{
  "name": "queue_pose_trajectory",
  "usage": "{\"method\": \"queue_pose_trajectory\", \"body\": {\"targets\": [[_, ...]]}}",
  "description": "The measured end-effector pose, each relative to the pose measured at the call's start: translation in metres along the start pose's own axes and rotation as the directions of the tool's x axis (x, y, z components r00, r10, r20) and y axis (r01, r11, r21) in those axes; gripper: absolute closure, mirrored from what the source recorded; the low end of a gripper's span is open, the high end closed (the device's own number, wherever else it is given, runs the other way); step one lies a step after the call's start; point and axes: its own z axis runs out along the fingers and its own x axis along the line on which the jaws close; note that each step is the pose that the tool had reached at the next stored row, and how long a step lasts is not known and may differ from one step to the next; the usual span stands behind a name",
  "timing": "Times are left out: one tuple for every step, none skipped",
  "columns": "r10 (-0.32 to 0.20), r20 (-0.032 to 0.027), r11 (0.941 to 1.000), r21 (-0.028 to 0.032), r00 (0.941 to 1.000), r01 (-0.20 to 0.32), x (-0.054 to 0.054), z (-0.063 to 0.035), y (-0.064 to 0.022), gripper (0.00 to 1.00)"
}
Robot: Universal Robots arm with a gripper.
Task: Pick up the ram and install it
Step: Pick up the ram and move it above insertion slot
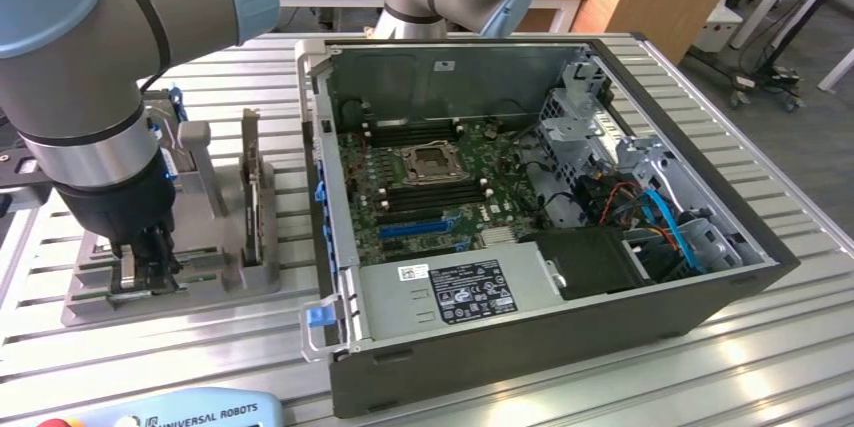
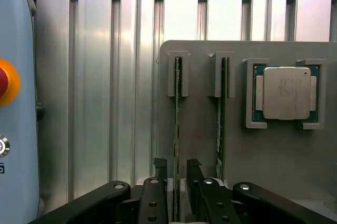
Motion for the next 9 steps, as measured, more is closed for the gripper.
{"method": "queue_pose_trajectory", "body": {"targets": [[0.000,0.0000,1.0000,0.0000,1.0000,0.000,0.0000,0.0000,0.0000,0.71],[0.000,-0.0001,1.0000,0.0000,1.0000,0.000,0.0000,0.0000,0.0000,0.71],[0.000,0.0000,1.0000,0.0000,1.0000,0.000,0.0000,0.0000,0.0000,0.71],[0.000,0.0000,1.0000,0.0000,1.0000,0.000,0.0000,0.0000,0.0000,0.71],[0.000,0.0000,1.0000,0.0000,1.0000,0.000,0.0000,0.0003,0.0000,0.71],[0.000,0.0001,1.0000,0.0001,1.0000,0.000,0.0000,0.0006,0.0000,0.71],[-0.002,0.0000,1.0000,0.0001,1.0000,0.002,0.0000,0.0009,0.0000,0.71],[-0.005,-0.0002,1.0000,0.0002,1.0000,0.005,0.0000,0.0012,0.0000,0.71],[-0.008,-0.0002,1.0000,0.0003,1.0000,0.008,0.0000,0.0015,0.0000,0.71]]}}
